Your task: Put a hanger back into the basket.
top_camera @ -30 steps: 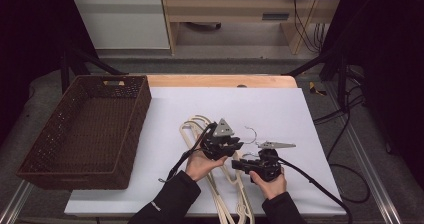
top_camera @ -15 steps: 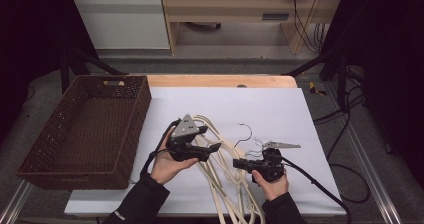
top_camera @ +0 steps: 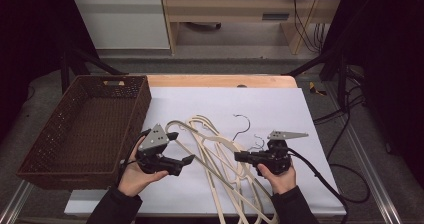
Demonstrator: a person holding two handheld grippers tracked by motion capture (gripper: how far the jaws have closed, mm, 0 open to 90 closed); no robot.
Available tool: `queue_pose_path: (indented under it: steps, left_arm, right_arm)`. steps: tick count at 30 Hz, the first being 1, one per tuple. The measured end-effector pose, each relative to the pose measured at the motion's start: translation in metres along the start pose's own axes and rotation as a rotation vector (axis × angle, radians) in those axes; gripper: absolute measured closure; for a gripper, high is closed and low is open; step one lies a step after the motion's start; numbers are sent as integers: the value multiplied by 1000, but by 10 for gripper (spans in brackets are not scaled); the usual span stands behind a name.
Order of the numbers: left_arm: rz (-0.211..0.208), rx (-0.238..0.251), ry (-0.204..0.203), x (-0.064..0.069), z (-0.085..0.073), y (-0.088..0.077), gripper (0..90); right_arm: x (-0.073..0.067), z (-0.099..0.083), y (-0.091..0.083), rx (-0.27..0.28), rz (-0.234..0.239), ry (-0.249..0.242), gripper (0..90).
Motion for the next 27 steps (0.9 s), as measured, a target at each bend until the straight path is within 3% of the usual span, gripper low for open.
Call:
queue_pose_path:
  steps: [1,7,9,11,16,17,19,20,22,27]
  left_arm:
    - [-8,-1,6,2,0,-2,131]
    - [-27,1,40,4,5,-5,162]
    - [-34,-5,49,5,6,-4,172]
    - [-46,-15,62,6,6,-1,222]
    - [-93,-49,99,14,4,11,299]
    - [-100,-53,107,15,4,12,358]
    - [-117,-63,114,18,4,16,391]
    - [-124,-70,119,19,4,17,477]
    - [-155,-89,130,20,4,19,498]
    - [-176,-116,148,24,1,23,625]
  right_arm:
    - [-5,5,3,-31,11,-45,868]
    - [-14,9,14,-104,72,-132,869]
    - [-16,8,16,-121,78,-147,868]
    - [-19,6,21,-158,82,-193,868]
    - [-23,2,25,-184,107,-221,868]
    - [-23,0,25,-189,112,-228,869]
    - [-24,-3,26,-198,113,-245,868]
    - [-25,-5,27,-210,112,-252,868]
    - [-25,-5,28,-216,116,-256,868]
    - [-26,-6,28,-229,124,-267,869]
Point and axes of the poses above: each handheld gripper's, and its own axes: y roughly forward along the jaws, z roughly out of its top, x roughly to its right, the point moved 1 cm from there along y, roughly forward along the jaws, and after that the axes turned 10 degrees about y, right-handed, at the moved point
